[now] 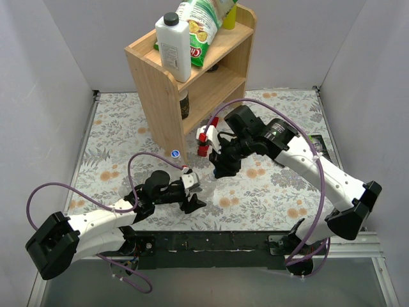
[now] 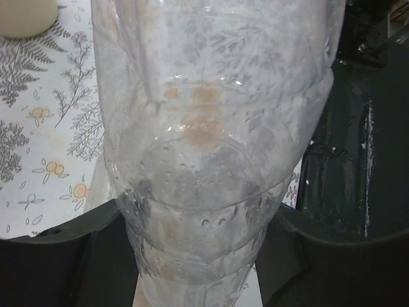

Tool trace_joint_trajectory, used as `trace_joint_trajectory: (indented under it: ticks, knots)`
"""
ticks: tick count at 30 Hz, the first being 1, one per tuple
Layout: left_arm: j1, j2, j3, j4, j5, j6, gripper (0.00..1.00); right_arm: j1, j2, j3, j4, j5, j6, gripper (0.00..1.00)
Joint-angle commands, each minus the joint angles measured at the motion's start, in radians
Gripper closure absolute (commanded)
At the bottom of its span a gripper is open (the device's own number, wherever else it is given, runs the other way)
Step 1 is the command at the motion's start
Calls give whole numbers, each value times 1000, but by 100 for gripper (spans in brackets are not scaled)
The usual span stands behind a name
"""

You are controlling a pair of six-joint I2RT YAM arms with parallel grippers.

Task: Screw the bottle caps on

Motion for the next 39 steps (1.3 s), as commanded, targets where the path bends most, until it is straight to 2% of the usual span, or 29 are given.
trace_joint_trajectory:
  ticks: [1,10,14,24,30,33,34,37,39]
  knots:
    - [3,-80,35,196,-102,-48,100,-19,78,-19,-41,-122,150,76]
    - [3,-87,41,116,-53,-33,100,-80,121,25,-57,-152,132,72]
    - [3,-101,36,103,-27,11,100,-99,117,33,-70,-255,95,70]
    - [3,-101,47,151,-1,61,100,-140,120,7,-59,-375,60,69]
    - [3,-104,34,142,-3,42,100,-145,117,10,-59,-370,46,69]
    - [3,-103,36,107,14,39,100,-146,114,50,-79,-361,3,60]
    - [3,-103,36,97,17,39,100,-146,111,70,-83,-350,-9,50]
    - [3,-103,44,44,51,44,100,-149,86,148,-90,-298,-60,35]
    - [4,-101,54,-2,83,51,100,-151,75,229,-102,-271,-77,32]
